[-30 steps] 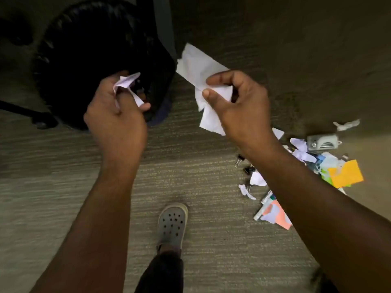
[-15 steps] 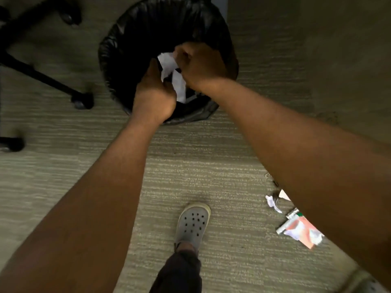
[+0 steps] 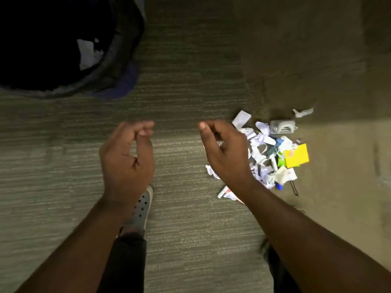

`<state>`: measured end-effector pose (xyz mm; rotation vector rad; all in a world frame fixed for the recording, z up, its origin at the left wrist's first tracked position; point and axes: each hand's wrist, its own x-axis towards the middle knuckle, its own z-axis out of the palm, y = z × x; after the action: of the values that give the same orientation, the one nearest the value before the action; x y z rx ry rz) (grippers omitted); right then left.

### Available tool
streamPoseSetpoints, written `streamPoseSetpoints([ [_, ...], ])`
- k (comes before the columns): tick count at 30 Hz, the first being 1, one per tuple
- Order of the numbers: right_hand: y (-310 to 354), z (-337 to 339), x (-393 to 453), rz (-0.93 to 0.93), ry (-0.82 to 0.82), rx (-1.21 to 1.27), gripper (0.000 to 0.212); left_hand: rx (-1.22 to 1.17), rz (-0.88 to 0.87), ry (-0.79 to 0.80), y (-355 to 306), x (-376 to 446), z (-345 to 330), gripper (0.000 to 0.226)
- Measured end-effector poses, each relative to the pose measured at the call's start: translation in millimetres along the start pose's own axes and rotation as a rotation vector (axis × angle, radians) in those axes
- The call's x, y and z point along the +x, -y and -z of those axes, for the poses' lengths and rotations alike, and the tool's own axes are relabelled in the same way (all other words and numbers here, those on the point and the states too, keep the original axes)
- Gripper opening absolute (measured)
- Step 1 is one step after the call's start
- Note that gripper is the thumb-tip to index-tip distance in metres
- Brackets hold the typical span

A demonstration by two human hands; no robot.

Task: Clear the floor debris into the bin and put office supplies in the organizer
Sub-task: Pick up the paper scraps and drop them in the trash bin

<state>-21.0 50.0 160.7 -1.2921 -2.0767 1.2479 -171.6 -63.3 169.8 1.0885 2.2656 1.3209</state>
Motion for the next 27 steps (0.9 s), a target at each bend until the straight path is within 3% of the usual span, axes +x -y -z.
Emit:
streamPoseSetpoints([
  [7,-141.2,77.1,-95.8,-0.517,-0.041,-0.174,0.011,0.142,0.155,0.446,2.3,-85.4,-98.8,0.026],
  [12,-217.4,104.9,-120.5,-0.769,-0.041,-0.352,0.026,0.446,0.137,0.806,35.3,-113.4,-157.4,0.053],
  [17,-260.7,103.8,-125.6,-0.624,0.222,-0.747,0.071,0.69,0.078,1.049,66.4,-125.0,-210.1,0.09],
  [20,-277.8,85.1,-121.5,-0.524,0.374,-0.846,0.082,0.764,-0.041,1.049,78.2,-125.0,-236.5,0.1],
  [23,-290.0,64.3,-119.6,-0.449,0.439,-0.856,0.078,0.815,-0.062,1.001,85.6,-121.0,-254.8,0.085],
  [27,-302.2,51.3,-121.3,-0.411,0.419,-0.785,0.052,0.874,-0.126,0.921,92.5,-119.4,-260.0,0.05],
])
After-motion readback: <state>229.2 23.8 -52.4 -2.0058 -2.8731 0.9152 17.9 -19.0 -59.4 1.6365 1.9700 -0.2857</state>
